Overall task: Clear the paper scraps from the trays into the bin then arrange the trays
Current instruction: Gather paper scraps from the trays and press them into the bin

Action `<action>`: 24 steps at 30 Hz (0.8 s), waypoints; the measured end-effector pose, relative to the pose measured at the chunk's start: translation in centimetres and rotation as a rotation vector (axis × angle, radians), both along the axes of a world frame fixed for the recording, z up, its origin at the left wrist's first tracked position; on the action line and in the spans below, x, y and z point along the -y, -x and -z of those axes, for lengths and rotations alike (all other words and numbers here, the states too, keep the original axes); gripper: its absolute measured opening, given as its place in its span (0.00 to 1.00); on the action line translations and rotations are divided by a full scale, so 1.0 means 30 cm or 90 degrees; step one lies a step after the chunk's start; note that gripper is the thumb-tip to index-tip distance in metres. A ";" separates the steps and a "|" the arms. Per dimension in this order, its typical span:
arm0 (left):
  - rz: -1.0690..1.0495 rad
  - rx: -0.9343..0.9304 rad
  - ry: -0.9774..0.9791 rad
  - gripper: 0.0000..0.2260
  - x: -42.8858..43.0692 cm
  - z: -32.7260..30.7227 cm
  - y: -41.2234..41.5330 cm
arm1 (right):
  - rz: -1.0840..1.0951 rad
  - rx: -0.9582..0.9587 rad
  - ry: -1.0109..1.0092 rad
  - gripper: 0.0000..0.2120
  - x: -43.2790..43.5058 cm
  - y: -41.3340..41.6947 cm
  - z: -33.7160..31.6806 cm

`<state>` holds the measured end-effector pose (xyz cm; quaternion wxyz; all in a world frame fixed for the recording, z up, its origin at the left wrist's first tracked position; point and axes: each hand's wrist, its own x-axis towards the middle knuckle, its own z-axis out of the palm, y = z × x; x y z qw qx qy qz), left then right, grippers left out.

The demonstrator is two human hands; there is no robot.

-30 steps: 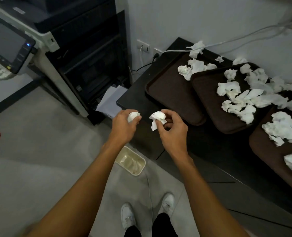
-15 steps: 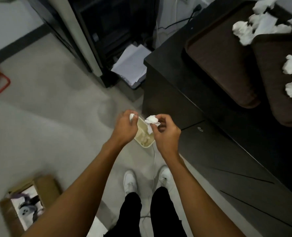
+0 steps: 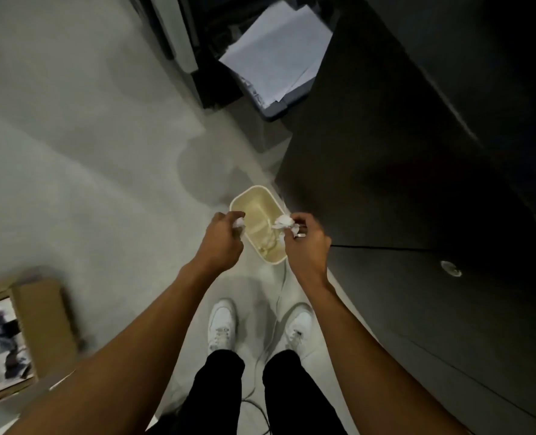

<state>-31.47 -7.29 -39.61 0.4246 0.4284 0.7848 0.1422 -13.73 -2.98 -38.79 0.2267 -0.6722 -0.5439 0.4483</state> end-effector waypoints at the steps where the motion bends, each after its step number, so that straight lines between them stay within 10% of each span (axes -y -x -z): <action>1: -0.009 0.002 -0.007 0.18 -0.002 0.042 -0.004 | -0.006 0.015 0.001 0.13 -0.008 -0.003 0.051; 24: -0.001 -0.022 -0.066 0.13 -0.085 0.576 -0.049 | -0.186 0.305 0.072 0.26 0.010 -0.122 0.687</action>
